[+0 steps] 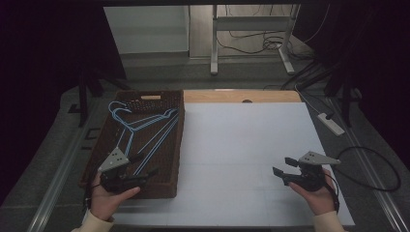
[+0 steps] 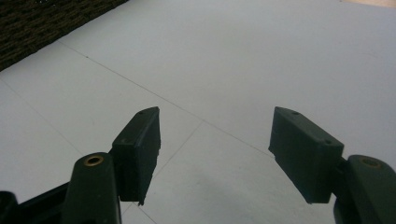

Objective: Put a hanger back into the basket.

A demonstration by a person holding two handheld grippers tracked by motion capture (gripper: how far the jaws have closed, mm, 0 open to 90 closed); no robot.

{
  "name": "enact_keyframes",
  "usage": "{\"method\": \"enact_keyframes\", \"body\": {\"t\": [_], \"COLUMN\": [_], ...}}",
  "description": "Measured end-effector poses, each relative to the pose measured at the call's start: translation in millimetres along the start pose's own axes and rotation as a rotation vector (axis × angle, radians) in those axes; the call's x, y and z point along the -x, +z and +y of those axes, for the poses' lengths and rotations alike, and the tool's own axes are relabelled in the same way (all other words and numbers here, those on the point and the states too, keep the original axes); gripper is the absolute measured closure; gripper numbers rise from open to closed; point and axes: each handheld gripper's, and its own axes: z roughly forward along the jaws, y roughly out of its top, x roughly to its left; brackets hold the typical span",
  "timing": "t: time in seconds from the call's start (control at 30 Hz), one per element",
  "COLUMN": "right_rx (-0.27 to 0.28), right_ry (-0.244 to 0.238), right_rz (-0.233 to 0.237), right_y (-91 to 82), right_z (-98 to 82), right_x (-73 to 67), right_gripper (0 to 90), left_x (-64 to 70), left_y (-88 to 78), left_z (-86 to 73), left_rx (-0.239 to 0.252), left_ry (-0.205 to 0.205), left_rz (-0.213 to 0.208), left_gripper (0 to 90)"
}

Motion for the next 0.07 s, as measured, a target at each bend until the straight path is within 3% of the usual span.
{"method": "enact_keyframes", "body": {"t": [0.07], "right_rx": [0.002], "right_ry": [-0.005], "right_rz": [0.003], "right_y": [-0.4], "right_z": [0.2], "right_x": [0.1], "right_gripper": [34.6], "left_x": [0.3], "left_y": [0.4], "left_z": [-0.2], "left_rx": [0.0], "left_ry": [0.002], "left_rz": [-0.002], "left_gripper": [27.7]}}
